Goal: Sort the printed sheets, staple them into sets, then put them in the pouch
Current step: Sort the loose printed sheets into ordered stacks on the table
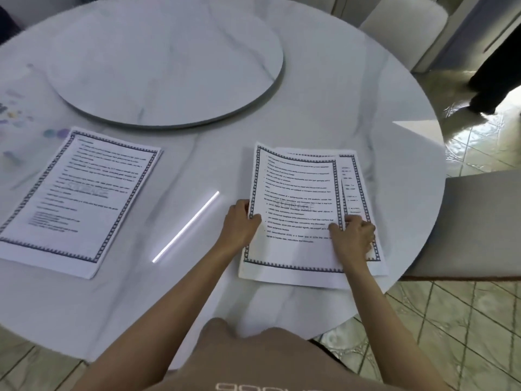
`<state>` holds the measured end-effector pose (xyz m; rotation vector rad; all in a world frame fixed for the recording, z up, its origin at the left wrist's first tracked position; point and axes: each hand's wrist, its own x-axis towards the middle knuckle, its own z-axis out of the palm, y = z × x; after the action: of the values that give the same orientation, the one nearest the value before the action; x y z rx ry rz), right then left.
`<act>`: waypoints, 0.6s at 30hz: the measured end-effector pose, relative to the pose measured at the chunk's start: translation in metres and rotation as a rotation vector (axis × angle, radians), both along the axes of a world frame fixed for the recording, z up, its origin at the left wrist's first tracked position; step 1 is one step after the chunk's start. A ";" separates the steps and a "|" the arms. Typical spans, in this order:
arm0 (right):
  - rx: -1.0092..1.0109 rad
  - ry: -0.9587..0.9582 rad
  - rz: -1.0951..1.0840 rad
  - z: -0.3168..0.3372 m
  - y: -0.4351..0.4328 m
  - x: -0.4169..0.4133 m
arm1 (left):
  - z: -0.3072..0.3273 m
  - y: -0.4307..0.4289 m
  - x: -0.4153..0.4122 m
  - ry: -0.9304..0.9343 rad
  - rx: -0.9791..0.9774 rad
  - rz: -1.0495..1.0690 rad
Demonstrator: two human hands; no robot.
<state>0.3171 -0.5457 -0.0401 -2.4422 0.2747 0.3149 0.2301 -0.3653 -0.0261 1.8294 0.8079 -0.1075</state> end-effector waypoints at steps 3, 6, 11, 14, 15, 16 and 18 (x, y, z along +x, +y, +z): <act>0.017 -0.015 0.018 -0.005 -0.002 0.004 | -0.002 -0.006 0.000 -0.017 -0.022 0.053; 0.031 -0.001 0.039 -0.005 -0.006 0.010 | -0.005 -0.012 0.002 -0.015 -0.032 0.090; 0.096 0.030 0.084 -0.009 -0.010 0.017 | -0.001 -0.018 0.002 -0.017 -0.004 0.124; 0.184 0.009 0.119 -0.005 -0.012 0.018 | 0.004 -0.016 -0.001 -0.070 0.027 0.095; 0.242 0.011 0.124 -0.003 -0.011 0.019 | 0.005 -0.014 -0.002 -0.096 0.025 0.085; 0.295 0.015 0.127 -0.001 -0.011 0.020 | 0.007 -0.012 -0.004 -0.124 0.021 0.077; 0.383 0.006 0.129 0.003 -0.007 0.020 | 0.012 -0.005 -0.011 -0.188 0.014 0.073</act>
<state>0.3369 -0.5530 -0.0374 -2.0835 0.0512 0.3921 0.2191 -0.3704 -0.0142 1.7902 0.7430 0.1155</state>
